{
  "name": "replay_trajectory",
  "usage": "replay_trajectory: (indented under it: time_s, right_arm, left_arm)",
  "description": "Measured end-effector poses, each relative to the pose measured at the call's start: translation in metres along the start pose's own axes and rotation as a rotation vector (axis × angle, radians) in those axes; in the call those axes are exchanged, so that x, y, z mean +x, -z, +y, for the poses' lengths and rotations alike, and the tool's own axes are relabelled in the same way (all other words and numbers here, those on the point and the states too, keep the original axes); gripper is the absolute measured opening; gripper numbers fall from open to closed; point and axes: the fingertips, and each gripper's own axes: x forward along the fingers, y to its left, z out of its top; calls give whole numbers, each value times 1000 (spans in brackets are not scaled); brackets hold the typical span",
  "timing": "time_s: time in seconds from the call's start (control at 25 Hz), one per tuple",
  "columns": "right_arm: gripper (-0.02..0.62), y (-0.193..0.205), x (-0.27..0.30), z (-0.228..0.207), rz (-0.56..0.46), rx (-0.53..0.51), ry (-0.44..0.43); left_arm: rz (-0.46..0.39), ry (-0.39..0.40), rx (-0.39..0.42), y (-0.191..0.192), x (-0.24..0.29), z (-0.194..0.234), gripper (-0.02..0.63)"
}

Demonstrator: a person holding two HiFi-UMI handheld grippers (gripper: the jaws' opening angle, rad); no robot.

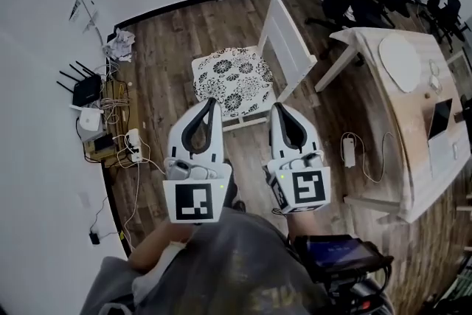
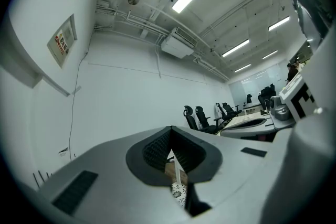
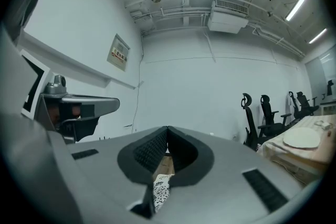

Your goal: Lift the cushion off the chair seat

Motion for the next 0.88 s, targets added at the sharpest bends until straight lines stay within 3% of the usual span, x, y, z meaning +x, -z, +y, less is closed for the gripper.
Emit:
replay_trajectory:
  time_s: [0.6, 0.88]
  right_arm:
    - [8, 4, 138, -11, 5, -3, -45]
    - [8, -12, 164, -11, -9, -48, -40]
  left_arm:
    - [29, -42, -21, 27, 101, 81, 6]
    - [4, -42, -62, 23, 123, 100, 6]
